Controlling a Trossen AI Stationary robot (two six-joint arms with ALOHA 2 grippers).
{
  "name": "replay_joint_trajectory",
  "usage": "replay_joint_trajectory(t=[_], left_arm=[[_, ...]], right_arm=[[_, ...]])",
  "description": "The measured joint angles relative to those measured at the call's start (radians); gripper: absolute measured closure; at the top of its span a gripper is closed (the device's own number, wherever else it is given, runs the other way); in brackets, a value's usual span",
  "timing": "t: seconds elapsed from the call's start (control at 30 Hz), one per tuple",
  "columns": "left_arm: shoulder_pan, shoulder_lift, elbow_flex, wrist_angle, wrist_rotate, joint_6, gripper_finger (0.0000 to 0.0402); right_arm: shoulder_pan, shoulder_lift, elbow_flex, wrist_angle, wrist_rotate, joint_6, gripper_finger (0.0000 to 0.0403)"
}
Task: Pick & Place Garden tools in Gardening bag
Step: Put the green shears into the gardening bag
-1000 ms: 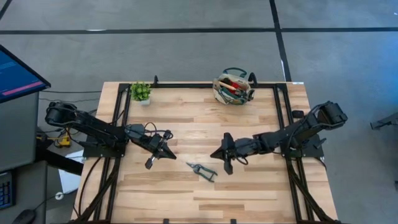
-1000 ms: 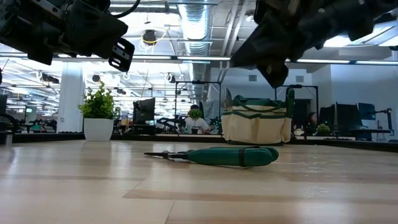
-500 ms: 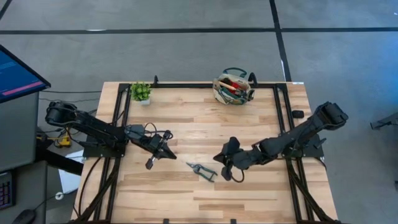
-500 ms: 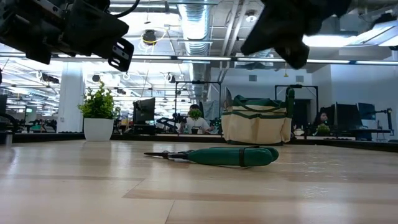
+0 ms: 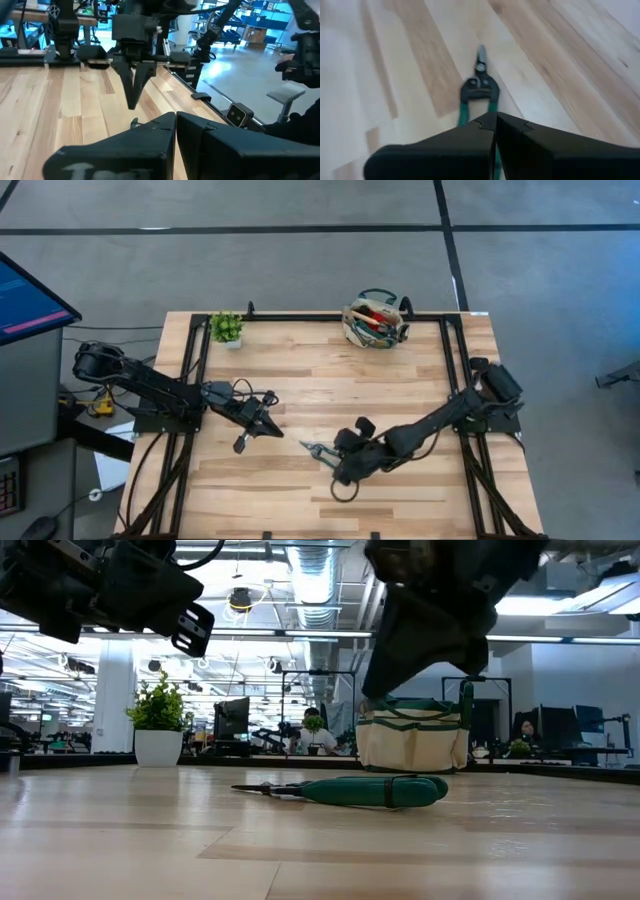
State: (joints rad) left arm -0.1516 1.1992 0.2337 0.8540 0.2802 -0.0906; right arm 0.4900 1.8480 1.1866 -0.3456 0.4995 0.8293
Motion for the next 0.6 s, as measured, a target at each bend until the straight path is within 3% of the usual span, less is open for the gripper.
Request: replay_joint_trajectory(t=[0.3, 0.43, 0.6], left_arm=[[0.000, 0.000, 0.000, -0.010, 0.000, 0.000, 0.0399], [0.000, 0.000, 0.000, -0.014, 0.000, -0.001, 0.0399], [0.000, 0.000, 0.000, -0.021, 0.003, 0.000, 0.0399]], right_arm=[[-0.024, 0.152, 0.225, -0.241, -0.118, 0.030, 0.0390], [-0.035, 0.197, 0.256, -0.286, -0.197, -0.021, 0.0346], [-0.035, 0.201, 0.254, -0.292, -0.202, -0.024, 0.0280]])
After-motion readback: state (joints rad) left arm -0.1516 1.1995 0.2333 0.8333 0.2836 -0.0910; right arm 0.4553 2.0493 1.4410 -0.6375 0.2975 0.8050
